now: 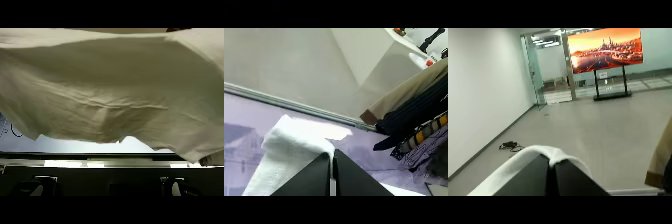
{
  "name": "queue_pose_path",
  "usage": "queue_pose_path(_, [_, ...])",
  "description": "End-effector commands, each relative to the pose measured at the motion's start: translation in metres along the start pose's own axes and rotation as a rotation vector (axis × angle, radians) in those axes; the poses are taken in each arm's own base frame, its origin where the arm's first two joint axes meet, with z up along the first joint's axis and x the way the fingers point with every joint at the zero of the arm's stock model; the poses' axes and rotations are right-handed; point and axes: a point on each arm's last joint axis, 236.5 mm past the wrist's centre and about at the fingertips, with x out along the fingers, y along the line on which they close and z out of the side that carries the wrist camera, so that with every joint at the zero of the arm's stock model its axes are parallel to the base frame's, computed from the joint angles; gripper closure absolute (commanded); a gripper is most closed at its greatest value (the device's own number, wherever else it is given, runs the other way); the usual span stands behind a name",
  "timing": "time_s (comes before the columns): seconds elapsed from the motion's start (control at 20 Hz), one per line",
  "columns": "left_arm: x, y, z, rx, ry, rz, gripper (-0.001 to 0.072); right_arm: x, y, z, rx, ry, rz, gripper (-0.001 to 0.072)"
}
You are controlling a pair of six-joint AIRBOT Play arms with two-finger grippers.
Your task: Fold the clothes and pants, and hang the long-sleeved shirts on hangers.
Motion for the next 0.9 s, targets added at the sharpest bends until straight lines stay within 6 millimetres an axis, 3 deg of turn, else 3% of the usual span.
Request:
queue_pose_path(0.0, [0.036,0.035,-0.038,-0.013,0.152,0.094,0.0691,0.056,-0.032,-0.072,0.199,0.264,0.018,0.0681])
queue_pose_path(0.15, [0.109,0.095,-0.103,-0.012,0.362,0.204,0.0691,0.115,-0.084,-0.199,0.338,0.648,0.023,0.068])
queue_pose_path(0.35, [0.206,0.184,-0.21,-0.091,0.578,0.33,0.069,0.186,-0.108,-0.38,0.355,0.967,0.045,0.068])
queue_pose_path(0.45, [0.244,0.221,-0.255,-0.124,0.638,0.373,0.0691,0.213,-0.123,-0.451,0.363,1.005,-0.036,0.0681])
queue_pose_path(0.55, [0.272,0.248,-0.295,-0.167,0.68,0.396,0.0691,0.234,-0.131,-0.501,0.413,0.997,-0.091,0.068])
queue_pose_path(0.65, [0.288,0.262,-0.328,-0.225,0.717,0.403,0.069,0.246,-0.132,-0.529,0.432,0.977,-0.117,0.068])
queue_pose_path(0.85, [0.301,0.281,-0.368,-0.288,0.769,0.421,0.069,0.262,-0.139,-0.549,0.445,0.922,-0.15,0.068])
